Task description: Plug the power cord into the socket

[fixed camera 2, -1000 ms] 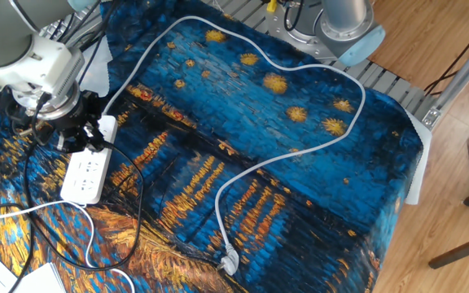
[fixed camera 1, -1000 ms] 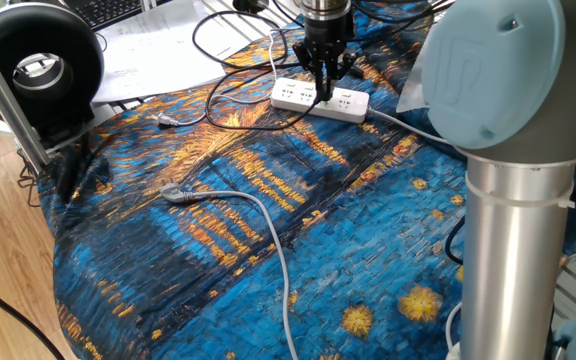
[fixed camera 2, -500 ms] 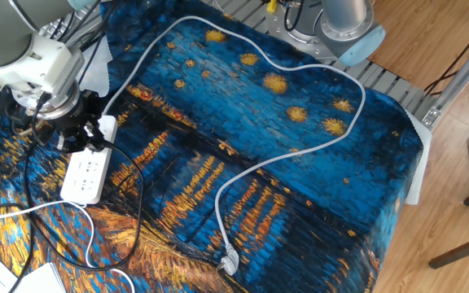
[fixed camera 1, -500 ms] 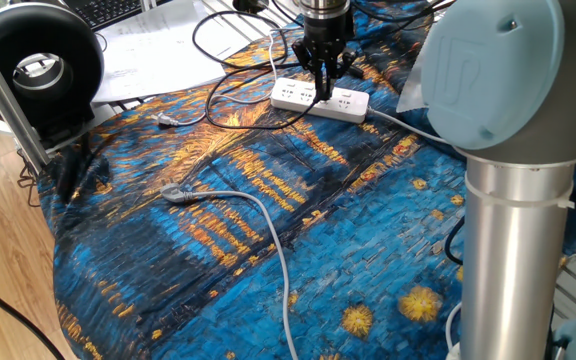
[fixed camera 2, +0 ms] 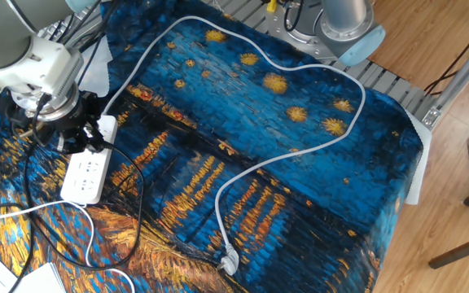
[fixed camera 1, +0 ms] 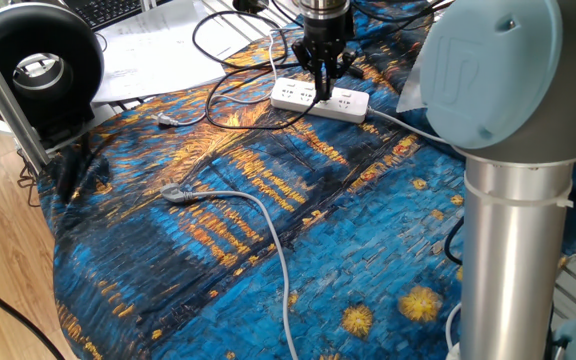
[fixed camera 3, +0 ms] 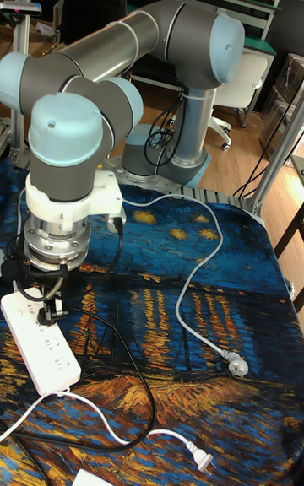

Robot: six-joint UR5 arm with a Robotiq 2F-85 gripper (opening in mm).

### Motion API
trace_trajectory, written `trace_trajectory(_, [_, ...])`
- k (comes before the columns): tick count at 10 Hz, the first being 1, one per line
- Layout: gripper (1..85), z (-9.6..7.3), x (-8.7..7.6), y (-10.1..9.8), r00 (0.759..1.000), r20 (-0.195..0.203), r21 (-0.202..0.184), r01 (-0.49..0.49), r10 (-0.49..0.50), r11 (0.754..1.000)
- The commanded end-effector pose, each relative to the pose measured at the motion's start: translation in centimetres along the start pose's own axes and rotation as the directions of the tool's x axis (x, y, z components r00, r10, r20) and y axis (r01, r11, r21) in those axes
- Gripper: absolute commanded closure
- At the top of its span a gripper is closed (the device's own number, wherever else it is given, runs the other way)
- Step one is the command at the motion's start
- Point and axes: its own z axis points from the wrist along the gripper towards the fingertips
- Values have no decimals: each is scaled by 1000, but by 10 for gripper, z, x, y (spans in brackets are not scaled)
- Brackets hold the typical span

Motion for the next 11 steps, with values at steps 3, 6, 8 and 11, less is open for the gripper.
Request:
trace_trajectory(3, [843, -4, 3, 3, 1000, 14, -7, 19, -18, 1000])
trace_trajectory(6, [843, -6, 1, -4, 999, 13, -9, 37, -37, 999])
trace_trajectory(8, [843, -1, 0, -4, 999, 29, -5, 44, -44, 999])
trace_trajectory(11, [843, -3, 0, 0, 998, 37, -12, 51, -51, 999])
